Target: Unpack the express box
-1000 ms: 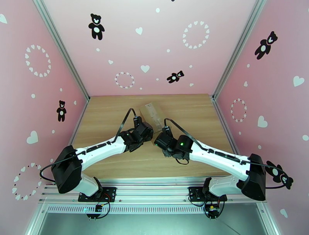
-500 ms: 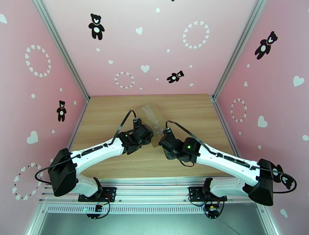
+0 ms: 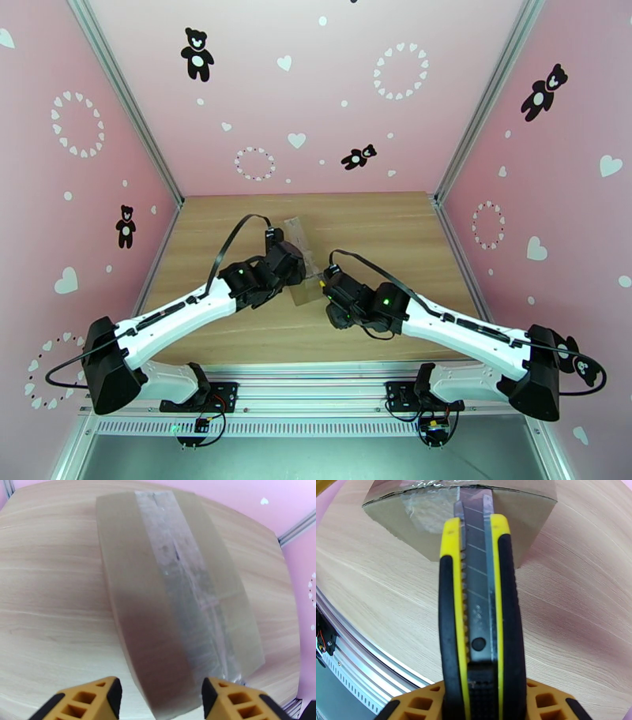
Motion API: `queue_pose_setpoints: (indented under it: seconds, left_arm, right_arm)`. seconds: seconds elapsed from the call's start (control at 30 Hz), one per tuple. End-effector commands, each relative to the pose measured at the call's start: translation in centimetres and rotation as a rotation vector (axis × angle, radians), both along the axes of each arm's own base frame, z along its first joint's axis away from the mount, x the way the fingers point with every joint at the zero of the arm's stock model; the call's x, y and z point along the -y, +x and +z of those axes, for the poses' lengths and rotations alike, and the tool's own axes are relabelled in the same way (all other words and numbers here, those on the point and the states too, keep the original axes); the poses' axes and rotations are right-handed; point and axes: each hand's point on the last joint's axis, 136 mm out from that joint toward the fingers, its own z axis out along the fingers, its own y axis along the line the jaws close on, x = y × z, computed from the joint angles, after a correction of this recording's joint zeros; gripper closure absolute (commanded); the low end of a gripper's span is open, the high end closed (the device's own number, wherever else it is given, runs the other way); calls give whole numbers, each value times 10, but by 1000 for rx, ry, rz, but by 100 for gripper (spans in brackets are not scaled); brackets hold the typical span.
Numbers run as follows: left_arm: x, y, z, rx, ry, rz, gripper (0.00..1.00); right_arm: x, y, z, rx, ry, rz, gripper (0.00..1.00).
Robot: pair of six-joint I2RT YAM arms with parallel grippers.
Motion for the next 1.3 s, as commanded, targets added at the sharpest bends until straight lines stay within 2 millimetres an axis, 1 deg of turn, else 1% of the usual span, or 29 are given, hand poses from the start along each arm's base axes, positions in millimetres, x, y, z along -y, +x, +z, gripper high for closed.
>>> queue_pose_setpoints:
  seconds: [0.0,0.07,0.17,0.3,0.43,0.53,0.67,0.8,0.9,1.03,1.27]
  left_arm:
    - [5,19,20,33,-42,-21,39]
    - [10,34,21,23,-25,-33,39]
    - [22,57,19,8,24,-60,40]
    - [44,82,14,11,46,-102,40]
    - [55,105,-1,-25,62,-114,41]
    - [55,116,-17,-66,63,-97,42]
    - [47,124,-31,-110,42,-50,42]
    - [44,128,-34,-116,40,-21,42]
    - [48,128,-33,-122,12,-23,42]
    - [51,126,-22,-105,-30,-24,42]
    - [48,123,7,-52,-60,-36,41]
  right_arm:
    - [-5,1,2,17,19,26,100]
    - [-4,2,2,20,10,20,100]
    - [-3,1,3,17,12,11,100]
    - [-1,1,5,13,18,-19,100]
    - [2,0,6,14,5,-43,100]
    - [4,0,7,22,-18,-54,100]
    - [8,-2,9,28,-35,-68,100]
    - [13,-5,11,29,-47,-89,100]
    - [18,-6,8,30,-52,-101,100]
    - [18,-5,11,40,-39,-113,100]
    - [11,0,18,62,-28,-111,100]
